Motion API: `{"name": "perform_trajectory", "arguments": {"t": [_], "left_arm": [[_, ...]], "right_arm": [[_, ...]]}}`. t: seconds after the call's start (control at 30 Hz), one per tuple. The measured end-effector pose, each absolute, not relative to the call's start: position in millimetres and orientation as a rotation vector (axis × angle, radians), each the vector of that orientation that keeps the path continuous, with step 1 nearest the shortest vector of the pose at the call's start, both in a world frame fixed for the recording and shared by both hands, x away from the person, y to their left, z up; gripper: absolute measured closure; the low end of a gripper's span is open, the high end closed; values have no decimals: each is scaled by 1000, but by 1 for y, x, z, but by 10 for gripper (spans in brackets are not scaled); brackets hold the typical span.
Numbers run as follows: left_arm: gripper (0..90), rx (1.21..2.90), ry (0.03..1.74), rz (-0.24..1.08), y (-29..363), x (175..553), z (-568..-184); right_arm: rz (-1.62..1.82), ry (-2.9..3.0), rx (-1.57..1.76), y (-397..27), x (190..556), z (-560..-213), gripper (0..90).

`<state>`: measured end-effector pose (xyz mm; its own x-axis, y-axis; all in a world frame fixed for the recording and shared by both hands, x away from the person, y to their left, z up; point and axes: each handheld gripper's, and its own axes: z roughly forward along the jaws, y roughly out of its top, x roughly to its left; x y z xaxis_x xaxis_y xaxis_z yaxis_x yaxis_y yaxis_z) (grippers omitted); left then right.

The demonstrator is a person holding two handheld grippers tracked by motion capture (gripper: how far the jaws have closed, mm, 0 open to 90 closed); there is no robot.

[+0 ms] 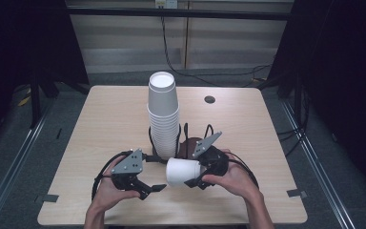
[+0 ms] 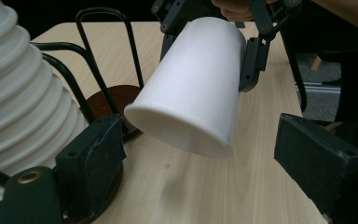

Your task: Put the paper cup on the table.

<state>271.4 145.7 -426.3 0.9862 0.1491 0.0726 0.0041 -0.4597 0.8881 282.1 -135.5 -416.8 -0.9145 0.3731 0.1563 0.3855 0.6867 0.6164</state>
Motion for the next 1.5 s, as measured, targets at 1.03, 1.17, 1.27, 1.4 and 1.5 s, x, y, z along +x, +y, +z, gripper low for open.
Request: {"name": "perform_trajectory", "arguments": {"t": [1.03, 1.17, 1.27, 1.4, 1.5], "left_arm": [[155, 1811, 261, 112, 167, 262, -445], [155, 1810, 274, 101, 164, 263, -450], [156, 1806, 263, 102, 162, 261, -451], [154, 1787, 249, 86, 162, 260, -451], [154, 1780, 238, 72, 161, 260, -451]], "right_arm": [[-1579, -2623, -725, -151, 257, -453, 218], [-1639, -2591, -696, -149, 257, -453, 218], [-1650, -2585, -687, -148, 256, -455, 219], [-1684, -2560, -688, -150, 253, -459, 220], [-1693, -2552, -691, -150, 252, -462, 221]]}}
